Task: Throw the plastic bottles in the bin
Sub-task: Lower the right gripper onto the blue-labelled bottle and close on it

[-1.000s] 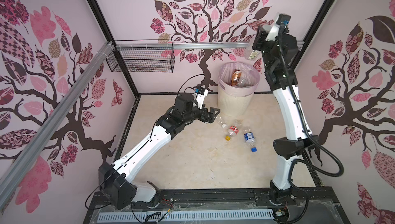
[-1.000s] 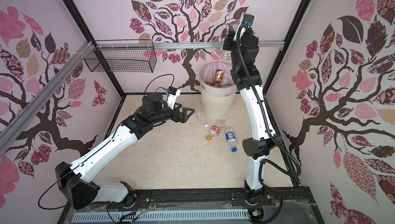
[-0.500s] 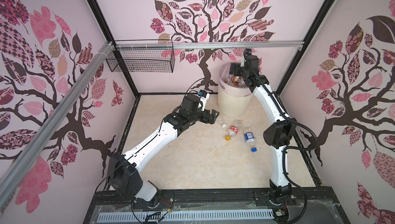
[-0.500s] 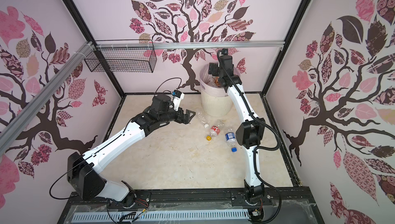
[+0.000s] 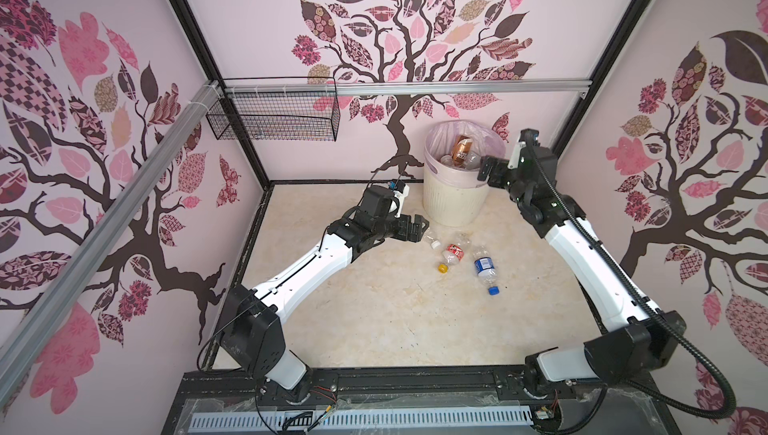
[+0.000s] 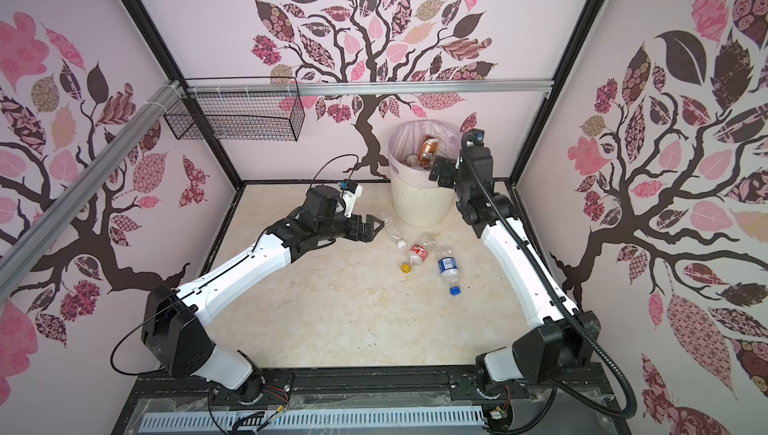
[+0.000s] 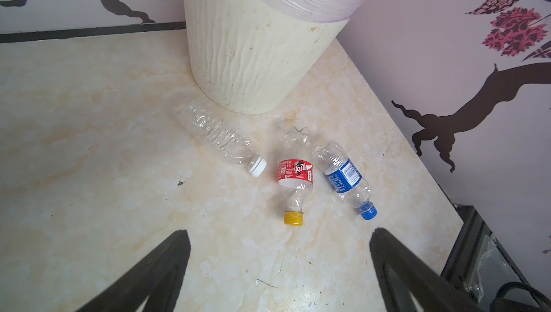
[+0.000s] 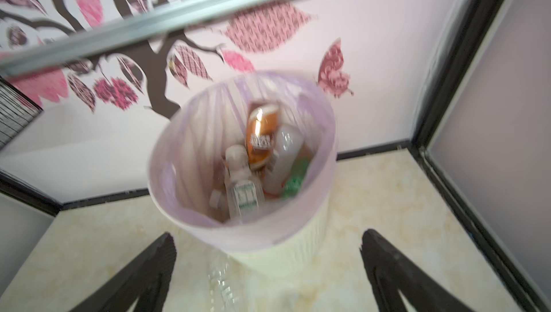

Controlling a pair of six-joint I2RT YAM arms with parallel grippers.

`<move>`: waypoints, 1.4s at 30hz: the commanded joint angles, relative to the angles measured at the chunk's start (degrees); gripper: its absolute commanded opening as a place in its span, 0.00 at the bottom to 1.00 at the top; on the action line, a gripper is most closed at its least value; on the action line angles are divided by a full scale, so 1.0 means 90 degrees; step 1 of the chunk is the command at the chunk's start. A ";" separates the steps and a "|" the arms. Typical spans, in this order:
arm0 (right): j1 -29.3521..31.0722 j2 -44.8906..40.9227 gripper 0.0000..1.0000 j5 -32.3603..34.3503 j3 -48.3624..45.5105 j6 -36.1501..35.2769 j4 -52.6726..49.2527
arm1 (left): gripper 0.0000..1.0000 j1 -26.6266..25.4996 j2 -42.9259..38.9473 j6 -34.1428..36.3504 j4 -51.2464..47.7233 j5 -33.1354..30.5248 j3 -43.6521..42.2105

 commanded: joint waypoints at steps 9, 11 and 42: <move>-0.0014 -0.0191 0.89 -0.0002 -0.2926 0.0427 -0.0331 | 0.98 -0.0125 -0.0451 -0.0272 0.0275 0.0509 -0.0522; -0.0012 -0.0134 0.87 0.0063 -0.3188 0.0382 -0.0198 | 0.98 -0.0185 -0.0437 -0.0259 0.0294 0.0592 -0.0522; -0.0012 0.0779 0.44 -0.0242 -0.3395 0.0219 -0.0483 | 0.98 -0.0793 -0.0422 -0.0019 0.0196 0.0556 -0.0054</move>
